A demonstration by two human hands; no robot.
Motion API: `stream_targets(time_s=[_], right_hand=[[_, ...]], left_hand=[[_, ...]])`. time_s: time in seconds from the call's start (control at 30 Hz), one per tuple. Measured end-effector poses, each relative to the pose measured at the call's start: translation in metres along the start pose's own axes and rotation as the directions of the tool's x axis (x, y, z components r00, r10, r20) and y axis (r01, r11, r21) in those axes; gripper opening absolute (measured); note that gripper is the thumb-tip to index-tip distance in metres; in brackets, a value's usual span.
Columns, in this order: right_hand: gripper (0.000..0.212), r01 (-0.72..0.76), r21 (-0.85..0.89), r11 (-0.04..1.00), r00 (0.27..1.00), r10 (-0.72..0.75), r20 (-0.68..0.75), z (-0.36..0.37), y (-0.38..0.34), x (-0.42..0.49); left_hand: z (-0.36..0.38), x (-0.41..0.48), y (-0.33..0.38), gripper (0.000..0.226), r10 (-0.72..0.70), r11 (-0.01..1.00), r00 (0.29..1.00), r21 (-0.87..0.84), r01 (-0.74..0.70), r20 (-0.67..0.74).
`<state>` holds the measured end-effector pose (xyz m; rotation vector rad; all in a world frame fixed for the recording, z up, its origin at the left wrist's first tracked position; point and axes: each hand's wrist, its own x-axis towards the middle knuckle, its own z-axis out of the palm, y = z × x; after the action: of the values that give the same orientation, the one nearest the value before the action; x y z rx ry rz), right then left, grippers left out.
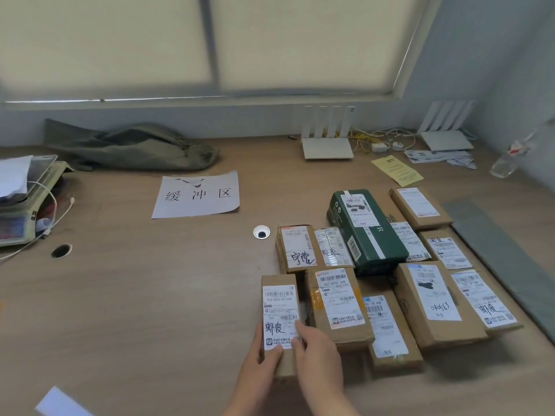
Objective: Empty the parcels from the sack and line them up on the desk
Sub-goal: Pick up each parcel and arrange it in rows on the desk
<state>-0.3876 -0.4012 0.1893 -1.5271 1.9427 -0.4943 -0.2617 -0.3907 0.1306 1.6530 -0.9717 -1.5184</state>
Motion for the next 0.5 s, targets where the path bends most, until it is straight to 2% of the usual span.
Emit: stream_targets(time_s=[0.13, 0.33, 0.5], right_hand=[[0.037, 0.067, -0.231, 0.971, 0.998, -0.065, 0.016, 0.003, 0.004, 0.002], [0.017, 0.149, -0.384, 0.911, 0.985, -0.172, -0.024, 0.008, 0.008, 0.011], [0.025, 0.131, -0.435, 0.891, 0.981, -0.179, -0.071, 0.009, 0.020, 0.022]], left_hand=[[0.002, 0.005, -0.002, 0.063, -0.002, 0.999, 1.000, 0.035, 0.001, 0.010], [0.008, 0.010, 0.001, 0.063, 0.050, 0.994, 0.998, 0.096, -0.054, 0.044], [0.019, 0.014, 0.003, 0.062, 0.047, 0.995, 0.998, 0.087, -0.051, 0.042]])
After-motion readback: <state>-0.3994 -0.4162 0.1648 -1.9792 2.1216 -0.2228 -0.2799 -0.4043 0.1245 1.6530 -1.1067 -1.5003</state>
